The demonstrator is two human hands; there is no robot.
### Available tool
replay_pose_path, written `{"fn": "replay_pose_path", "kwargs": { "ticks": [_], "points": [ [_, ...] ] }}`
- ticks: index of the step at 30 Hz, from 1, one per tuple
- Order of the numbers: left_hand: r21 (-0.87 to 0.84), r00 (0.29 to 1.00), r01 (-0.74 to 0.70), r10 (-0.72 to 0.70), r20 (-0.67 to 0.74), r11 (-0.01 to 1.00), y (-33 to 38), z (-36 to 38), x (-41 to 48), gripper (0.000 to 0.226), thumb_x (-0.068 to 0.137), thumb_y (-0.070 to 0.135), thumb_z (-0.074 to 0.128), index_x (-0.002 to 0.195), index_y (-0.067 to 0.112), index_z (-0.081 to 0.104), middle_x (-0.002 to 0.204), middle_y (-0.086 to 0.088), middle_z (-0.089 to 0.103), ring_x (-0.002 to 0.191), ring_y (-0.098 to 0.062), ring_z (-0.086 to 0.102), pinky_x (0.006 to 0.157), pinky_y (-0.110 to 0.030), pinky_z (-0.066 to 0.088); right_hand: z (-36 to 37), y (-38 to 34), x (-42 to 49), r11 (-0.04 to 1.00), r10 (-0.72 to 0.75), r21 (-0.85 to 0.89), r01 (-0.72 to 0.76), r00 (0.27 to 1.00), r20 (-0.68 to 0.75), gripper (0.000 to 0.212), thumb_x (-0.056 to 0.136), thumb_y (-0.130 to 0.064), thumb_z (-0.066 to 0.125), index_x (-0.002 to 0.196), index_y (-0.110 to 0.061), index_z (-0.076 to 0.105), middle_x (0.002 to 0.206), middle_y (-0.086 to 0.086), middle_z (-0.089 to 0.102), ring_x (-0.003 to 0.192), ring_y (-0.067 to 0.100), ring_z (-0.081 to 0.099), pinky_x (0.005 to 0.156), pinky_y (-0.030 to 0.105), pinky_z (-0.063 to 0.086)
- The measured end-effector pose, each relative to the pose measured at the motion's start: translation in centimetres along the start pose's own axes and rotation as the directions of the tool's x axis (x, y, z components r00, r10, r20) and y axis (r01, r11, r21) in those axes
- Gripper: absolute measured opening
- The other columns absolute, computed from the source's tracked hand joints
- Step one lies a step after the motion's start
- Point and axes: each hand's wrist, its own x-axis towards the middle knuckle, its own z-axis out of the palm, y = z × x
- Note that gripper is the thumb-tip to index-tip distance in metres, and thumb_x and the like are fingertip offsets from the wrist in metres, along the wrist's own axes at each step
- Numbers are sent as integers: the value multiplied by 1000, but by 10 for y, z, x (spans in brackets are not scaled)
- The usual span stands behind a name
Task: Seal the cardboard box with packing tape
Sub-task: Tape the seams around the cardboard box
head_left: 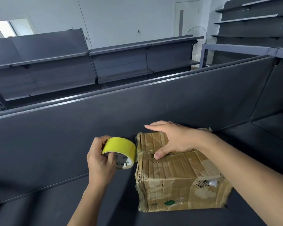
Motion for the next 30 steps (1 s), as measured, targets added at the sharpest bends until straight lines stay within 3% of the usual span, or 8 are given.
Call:
{"fn": "replay_pose_path", "kwargs": {
  "ticks": [4,7,14,17,22,27,30],
  "points": [
    [1,1000,-26,26,-13,1000,-3,0,0,46,70,0,46,100,33,56,90,2,65,82,-6,60,67,-19,45,1,4,1,999,14,-30,-12,999,50,117,64,-63,84,156,-48,14,166,-21,12,154,11,10,126,40,14],
    [-5,1000,-26,26,-8,1000,-4,0,1,43,70,0,46,100,29,58,91,1,65,84,-5,60,68,-18,45,0,2,3,997,48,-66,-43,996,74,115,65,-67,82,155,-50,13,167,-18,10,155,16,6,126,44,13],
    [-11,1000,14,-14,-14,1000,-2,2,-2,42,70,1,44,100,27,58,92,10,66,85,-2,60,68,-9,42,9,0,-12,992,40,-120,-45,998,-51,91,75,-78,63,152,-55,21,156,-21,34,142,25,34,113,43,32],
    [-13,1000,26,-27,-17,1000,1,2,-3,42,69,1,44,100,26,58,92,13,65,85,3,59,68,-7,40,11,1,-10,995,34,-88,-40,997,-75,94,69,-81,64,151,-55,25,155,-19,39,142,25,38,113,45,36],
    [-4,999,32,-32,-21,999,4,0,-5,40,70,2,44,101,22,58,92,13,63,87,9,58,70,-4,39,13,-2,-12,997,33,-60,-43,987,-157,111,59,-75,76,154,-39,33,159,-7,40,148,19,32,119,41,31],
    [-4,999,37,-37,-20,999,4,-3,-4,36,73,3,45,101,22,58,91,10,64,78,-4,54,68,-4,40,-21,5,-11,995,90,-53,-86,992,93,114,66,-54,87,157,-44,20,158,-14,37,142,15,39,113,33,35],
    [3,999,37,-37,-21,999,3,-4,-4,36,73,4,46,100,23,58,91,10,64,82,4,57,69,-4,40,-29,18,-13,980,167,-126,-152,979,118,121,59,-64,86,156,-48,16,160,-17,32,145,15,33,117,39,33]
  ]
}}
